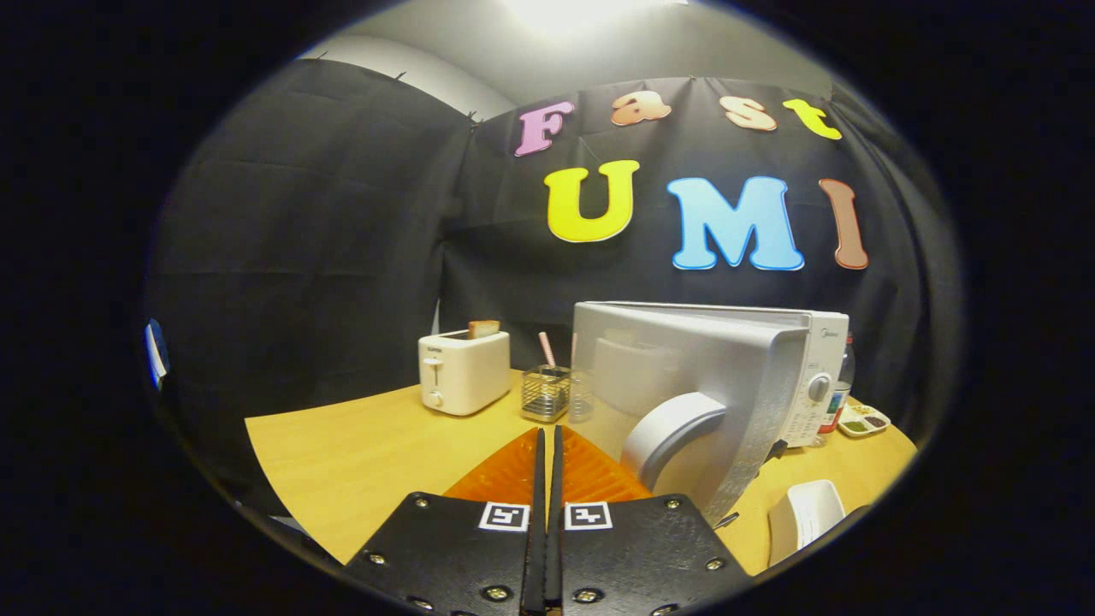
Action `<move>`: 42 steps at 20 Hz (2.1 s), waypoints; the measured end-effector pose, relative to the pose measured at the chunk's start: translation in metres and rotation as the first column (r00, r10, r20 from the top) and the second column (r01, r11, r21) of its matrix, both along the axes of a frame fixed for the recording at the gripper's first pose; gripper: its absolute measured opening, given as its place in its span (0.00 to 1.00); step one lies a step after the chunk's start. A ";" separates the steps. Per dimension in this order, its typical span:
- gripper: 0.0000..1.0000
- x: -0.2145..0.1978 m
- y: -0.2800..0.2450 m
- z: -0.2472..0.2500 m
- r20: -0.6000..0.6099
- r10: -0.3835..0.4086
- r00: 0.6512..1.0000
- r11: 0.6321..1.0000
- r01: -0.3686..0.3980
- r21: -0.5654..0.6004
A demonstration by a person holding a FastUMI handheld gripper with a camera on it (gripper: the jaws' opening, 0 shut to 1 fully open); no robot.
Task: Open the microwave, put the food inside, and close the microwave door.
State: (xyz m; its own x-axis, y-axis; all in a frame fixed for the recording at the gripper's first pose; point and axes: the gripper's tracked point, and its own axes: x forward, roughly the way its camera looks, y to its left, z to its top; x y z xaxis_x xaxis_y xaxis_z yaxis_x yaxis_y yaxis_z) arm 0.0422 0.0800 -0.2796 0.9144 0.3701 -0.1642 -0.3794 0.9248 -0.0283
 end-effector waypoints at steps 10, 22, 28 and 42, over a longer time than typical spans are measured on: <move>0.01 0.087 -0.097 -0.005 0.011 -0.223 0.975 0.973 0.224 -0.055; 0.01 0.176 -0.141 -0.015 -0.015 -0.376 0.927 0.924 0.373 -0.083; 0.01 0.214 -0.149 -0.026 -0.045 -0.422 0.906 0.906 0.418 -0.067; 0.05 0.202 -0.145 -0.013 -0.111 -0.402 0.909 0.916 0.402 -0.023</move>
State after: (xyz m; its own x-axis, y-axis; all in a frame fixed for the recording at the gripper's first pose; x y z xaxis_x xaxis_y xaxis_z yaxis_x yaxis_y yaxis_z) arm 0.2437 -0.0647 -0.2925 0.9617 -0.0244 -0.2732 0.0233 0.9997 -0.0074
